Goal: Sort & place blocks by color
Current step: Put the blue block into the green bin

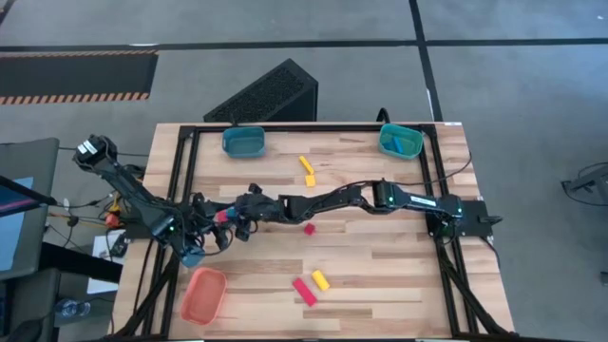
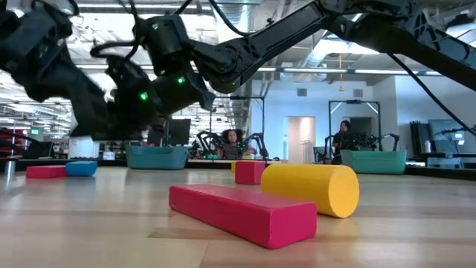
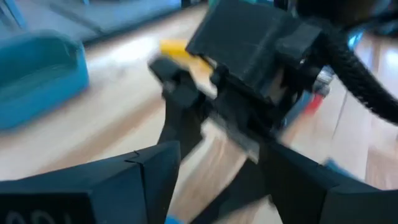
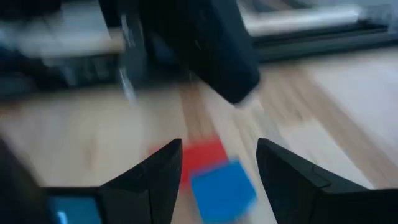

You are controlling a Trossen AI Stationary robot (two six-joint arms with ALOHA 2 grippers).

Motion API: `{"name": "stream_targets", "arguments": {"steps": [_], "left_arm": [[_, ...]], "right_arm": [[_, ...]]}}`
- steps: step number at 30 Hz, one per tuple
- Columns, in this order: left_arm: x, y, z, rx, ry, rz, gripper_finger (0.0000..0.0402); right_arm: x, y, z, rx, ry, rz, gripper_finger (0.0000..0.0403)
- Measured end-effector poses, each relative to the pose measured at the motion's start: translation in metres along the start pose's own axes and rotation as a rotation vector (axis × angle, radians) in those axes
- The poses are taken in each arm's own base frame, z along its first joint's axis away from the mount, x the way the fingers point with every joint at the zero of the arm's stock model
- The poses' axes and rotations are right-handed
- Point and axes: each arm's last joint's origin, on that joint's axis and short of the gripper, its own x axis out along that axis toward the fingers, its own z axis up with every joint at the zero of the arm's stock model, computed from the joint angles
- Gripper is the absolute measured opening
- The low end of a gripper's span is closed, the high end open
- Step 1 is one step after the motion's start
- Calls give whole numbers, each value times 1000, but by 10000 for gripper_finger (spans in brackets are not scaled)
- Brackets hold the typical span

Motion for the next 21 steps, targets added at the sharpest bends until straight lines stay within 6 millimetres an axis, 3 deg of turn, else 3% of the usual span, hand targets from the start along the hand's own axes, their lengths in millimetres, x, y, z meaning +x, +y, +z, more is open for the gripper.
{"name": "stream_targets", "arguments": {"steps": [3, 10, 16, 18, 21], "left_arm": [[0, 0, 2, -15, -47, 17, 225], [0, 1, 1, -2, -61, 25, 227], [1, 2, 1, 38, -50, 33, 227], [3, 2, 1, 32, -33, 38, 227], [4, 2, 1, 10, -8, 34, 227]], "right_arm": [[1, -1, 6, 53, -76, 11, 230], [3, -13, 6, 0, -49, 71, 230], [21, -15, -13, 24, -28, 95, 231], [25, -17, -22, 6, 51, 78, 234], [29, -18, -19, -15, 75, 69, 241]]}}
